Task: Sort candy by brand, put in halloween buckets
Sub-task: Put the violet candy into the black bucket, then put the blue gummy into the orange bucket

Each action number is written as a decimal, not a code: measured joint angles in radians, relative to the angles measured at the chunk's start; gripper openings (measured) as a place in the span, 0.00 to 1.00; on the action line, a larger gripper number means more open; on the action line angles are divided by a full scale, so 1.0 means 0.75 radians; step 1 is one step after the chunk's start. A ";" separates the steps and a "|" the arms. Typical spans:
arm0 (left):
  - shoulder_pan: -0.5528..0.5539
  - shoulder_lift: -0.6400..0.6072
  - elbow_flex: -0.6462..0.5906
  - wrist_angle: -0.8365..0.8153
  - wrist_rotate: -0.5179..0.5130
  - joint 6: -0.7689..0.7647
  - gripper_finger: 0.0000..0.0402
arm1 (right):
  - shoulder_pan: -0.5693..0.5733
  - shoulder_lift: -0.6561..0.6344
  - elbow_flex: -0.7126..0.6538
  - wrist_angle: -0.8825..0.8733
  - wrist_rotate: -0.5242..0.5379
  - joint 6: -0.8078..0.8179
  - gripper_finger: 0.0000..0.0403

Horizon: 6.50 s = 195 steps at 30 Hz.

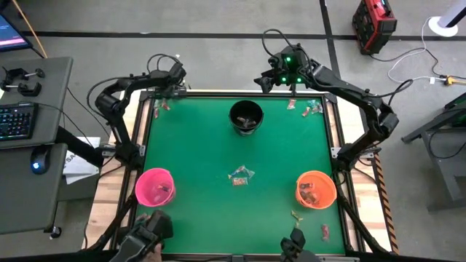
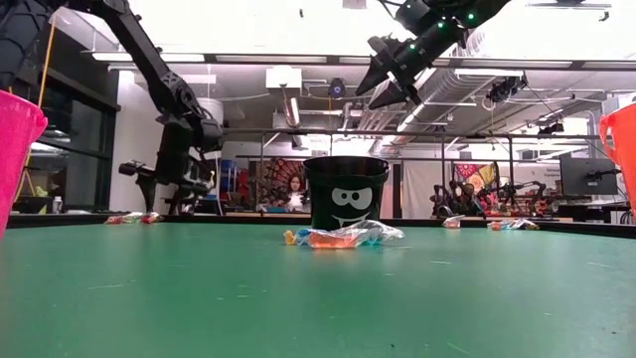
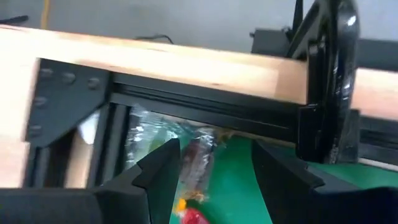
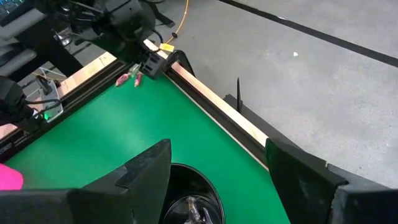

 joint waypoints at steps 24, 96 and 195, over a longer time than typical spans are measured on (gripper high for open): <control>-0.132 -0.454 0.000 -0.156 0.283 0.196 0.01 | -0.004 -0.001 -0.001 -0.009 0.008 0.001 0.63; -2.566 -0.670 0.039 -0.767 0.968 -0.724 0.53 | 0.346 -0.167 0.004 -0.067 -0.071 0.257 0.63; -2.681 0.010 0.120 -0.344 0.859 -1.509 0.04 | 0.344 -0.166 0.004 -0.184 -0.052 0.017 0.63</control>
